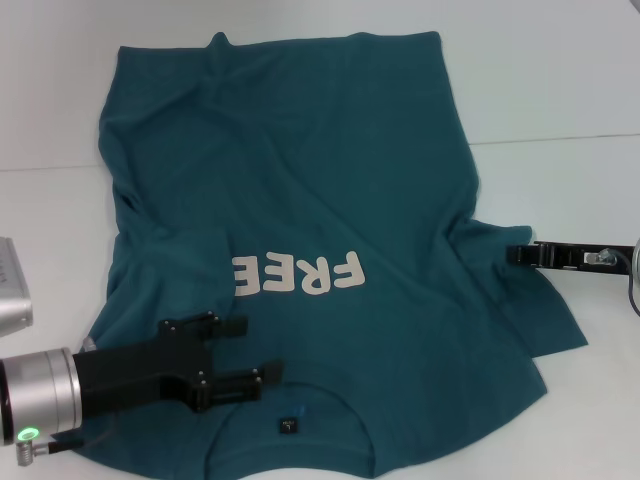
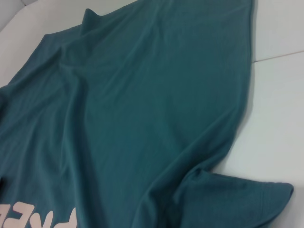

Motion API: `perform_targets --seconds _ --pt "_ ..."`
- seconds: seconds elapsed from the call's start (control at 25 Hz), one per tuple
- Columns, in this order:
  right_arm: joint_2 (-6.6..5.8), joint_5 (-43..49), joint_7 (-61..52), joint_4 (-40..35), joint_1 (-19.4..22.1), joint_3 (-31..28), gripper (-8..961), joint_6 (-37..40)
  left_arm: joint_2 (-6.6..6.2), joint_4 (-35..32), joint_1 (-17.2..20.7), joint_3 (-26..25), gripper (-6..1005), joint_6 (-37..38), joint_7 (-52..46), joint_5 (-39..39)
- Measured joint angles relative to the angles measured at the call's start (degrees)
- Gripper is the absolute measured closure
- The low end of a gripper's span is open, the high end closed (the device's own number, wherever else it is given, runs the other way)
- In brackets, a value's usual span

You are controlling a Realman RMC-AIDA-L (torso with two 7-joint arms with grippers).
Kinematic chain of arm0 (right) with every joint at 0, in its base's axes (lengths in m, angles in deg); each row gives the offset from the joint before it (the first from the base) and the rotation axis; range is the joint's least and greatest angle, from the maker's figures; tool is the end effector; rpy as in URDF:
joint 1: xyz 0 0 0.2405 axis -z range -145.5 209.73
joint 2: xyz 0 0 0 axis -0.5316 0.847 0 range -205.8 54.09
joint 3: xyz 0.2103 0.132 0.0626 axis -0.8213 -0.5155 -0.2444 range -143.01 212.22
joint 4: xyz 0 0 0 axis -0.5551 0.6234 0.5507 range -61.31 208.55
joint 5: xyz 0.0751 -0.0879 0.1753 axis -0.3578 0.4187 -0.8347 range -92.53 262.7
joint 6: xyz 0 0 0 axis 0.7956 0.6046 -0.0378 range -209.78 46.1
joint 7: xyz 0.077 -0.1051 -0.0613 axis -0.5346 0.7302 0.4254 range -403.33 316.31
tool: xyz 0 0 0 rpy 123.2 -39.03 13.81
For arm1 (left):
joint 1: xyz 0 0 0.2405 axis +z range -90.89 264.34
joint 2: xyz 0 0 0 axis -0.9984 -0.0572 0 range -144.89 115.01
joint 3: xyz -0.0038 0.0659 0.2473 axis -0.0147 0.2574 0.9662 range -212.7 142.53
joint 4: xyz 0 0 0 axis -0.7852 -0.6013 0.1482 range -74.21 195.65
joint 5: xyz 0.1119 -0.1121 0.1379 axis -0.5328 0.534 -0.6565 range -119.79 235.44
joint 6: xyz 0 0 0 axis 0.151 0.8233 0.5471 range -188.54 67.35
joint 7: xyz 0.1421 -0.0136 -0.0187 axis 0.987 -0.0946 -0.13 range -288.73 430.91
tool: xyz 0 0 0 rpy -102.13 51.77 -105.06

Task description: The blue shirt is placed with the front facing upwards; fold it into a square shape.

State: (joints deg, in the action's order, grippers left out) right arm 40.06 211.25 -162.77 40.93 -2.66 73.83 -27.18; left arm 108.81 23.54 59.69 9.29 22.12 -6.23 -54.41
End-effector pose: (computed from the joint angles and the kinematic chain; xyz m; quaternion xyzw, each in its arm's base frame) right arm 0.3274 0.3939 0.0201 -0.7668 0.5429 0.1428 0.3112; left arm -0.2632 0.3148 -0.0414 -0.9314 -0.2379 -0.2394 0.1363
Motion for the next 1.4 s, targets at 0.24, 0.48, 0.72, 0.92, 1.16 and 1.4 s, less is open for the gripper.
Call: perform_targets --seconds 0.24,0.48,0.72,0.92,1.16,1.4 --pt "0.0 -0.06 0.0 -0.01 0.34 -0.23 839 -0.06 0.0 0.04 0.09 -0.07 156 0.0 -0.03 0.0" --pt "-0.01 -0.33 0.2 -0.63 1.71 -1.53 918 -0.26 0.1 0.15 0.35 -0.2 156 0.01 -0.02 0.37" --pt "-0.77 -0.4 0.41 -2.32 3.65 -4.22 943 0.54 0.28 0.36 0.63 -0.33 156 0.38 0.04 0.7" --pt "-1.21 -0.44 0.02 -4.93 5.26 -5.6 943 2.08 0.36 0.81 0.81 -0.35 156 0.62 -0.13 0.81" --pt "-2.17 -0.48 -0.04 -5.63 5.6 -6.67 944 3.65 0.36 1.15 0.84 -0.35 156 0.62 -0.17 0.93" --pt "-2.68 -0.49 -0.46 -7.88 4.83 -6.68 944 5.23 0.42 1.15 0.83 -0.35 156 0.62 -0.25 0.98"
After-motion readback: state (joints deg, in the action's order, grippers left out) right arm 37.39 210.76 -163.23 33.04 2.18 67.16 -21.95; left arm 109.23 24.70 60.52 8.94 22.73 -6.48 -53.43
